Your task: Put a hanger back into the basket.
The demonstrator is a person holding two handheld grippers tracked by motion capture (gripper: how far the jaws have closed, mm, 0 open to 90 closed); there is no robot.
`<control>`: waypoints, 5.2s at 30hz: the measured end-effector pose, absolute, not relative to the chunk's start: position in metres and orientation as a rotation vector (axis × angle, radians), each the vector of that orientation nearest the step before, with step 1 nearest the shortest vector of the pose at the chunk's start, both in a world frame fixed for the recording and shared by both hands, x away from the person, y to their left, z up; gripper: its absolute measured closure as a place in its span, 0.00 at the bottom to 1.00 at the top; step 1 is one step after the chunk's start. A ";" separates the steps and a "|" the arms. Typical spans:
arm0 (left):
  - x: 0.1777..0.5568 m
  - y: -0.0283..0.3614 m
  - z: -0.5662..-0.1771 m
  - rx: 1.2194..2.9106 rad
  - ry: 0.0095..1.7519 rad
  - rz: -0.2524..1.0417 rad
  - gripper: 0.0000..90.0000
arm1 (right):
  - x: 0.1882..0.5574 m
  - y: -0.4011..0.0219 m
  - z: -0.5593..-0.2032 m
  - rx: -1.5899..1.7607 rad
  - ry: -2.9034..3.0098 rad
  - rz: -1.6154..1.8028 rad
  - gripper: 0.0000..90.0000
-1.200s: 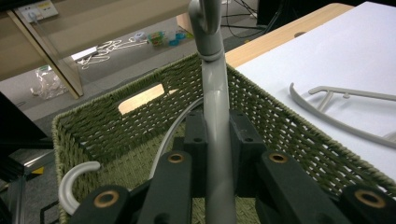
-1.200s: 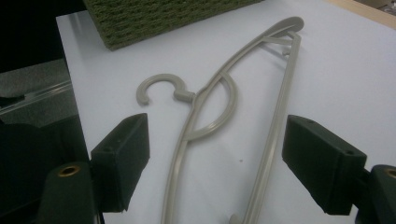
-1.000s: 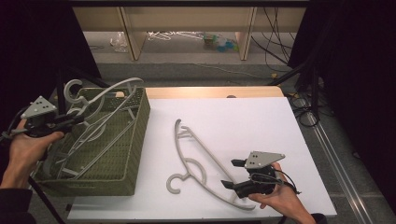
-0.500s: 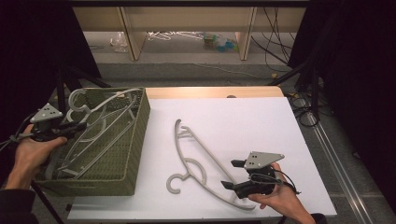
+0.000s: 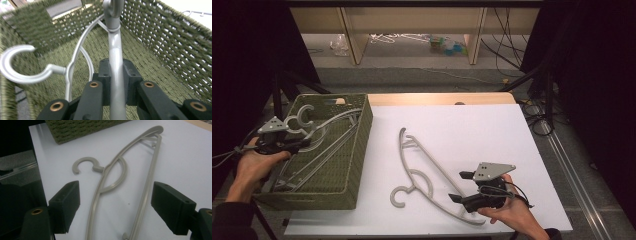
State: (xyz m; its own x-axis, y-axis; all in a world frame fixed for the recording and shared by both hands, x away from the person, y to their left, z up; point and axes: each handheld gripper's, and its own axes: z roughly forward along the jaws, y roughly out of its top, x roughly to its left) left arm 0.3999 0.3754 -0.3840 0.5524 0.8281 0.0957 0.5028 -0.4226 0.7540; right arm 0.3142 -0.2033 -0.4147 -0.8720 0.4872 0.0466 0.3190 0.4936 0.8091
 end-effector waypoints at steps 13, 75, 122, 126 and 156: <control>0.407 0.384 -0.415 2.083 1.213 0.543 0.86 | 0.314 -0.203 -0.416 0.696 2.552 1.322 0.27; 0.296 0.208 -0.388 1.709 0.818 0.556 0.19 | 0.320 -0.197 -0.427 0.716 2.555 1.318 0.23; 0.275 0.174 -0.435 1.826 0.713 0.482 0.19 | 0.328 -0.133 -0.457 0.630 2.748 1.001 0.26; 0.275 0.174 -0.434 1.826 0.712 0.481 0.19 | 0.332 -0.126 -0.465 0.663 2.818 0.881 0.32; 0.277 0.176 -0.436 1.850 0.704 0.498 0.20 | 0.340 -0.096 -0.462 0.606 2.980 0.491 0.72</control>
State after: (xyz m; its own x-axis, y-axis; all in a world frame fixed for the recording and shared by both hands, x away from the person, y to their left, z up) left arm 0.2775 0.1758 -0.4360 0.7409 0.6715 0.0141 0.2367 -0.2807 0.9302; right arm 0.3402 -0.0964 -0.4621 -0.9208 0.3899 0.0037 0.3705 0.8720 0.3198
